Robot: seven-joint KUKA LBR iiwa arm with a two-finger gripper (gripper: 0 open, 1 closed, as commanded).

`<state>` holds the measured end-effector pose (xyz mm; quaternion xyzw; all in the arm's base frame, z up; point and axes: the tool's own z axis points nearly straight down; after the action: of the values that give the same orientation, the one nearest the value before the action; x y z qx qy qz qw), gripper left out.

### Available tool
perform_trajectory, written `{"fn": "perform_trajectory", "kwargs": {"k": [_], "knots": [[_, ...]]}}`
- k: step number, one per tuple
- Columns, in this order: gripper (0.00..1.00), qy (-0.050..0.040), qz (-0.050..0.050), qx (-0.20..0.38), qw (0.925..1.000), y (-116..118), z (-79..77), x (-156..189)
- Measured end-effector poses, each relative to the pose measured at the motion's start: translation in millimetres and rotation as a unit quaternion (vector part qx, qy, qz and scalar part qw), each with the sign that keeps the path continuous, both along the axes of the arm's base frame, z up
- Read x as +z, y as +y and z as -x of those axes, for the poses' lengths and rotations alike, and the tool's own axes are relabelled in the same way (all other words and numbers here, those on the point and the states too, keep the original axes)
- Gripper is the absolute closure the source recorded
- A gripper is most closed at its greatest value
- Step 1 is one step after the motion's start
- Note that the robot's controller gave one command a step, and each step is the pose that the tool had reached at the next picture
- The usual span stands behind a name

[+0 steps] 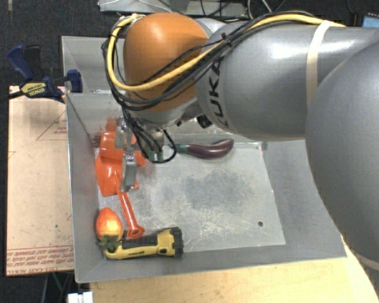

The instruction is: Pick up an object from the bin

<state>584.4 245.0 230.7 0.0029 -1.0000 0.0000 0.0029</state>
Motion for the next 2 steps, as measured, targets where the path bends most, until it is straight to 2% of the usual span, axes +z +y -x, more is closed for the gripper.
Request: {"fn": "perform_trajectory", "kwargs": {"k": [1,2], "knots": [[0.0,-0.0033,-0.001,-0.003,1.0,-2,-1.5,5],[0.0,-0.0007,-0.001,0.019,0.9998,5,31.3,-131]]}}
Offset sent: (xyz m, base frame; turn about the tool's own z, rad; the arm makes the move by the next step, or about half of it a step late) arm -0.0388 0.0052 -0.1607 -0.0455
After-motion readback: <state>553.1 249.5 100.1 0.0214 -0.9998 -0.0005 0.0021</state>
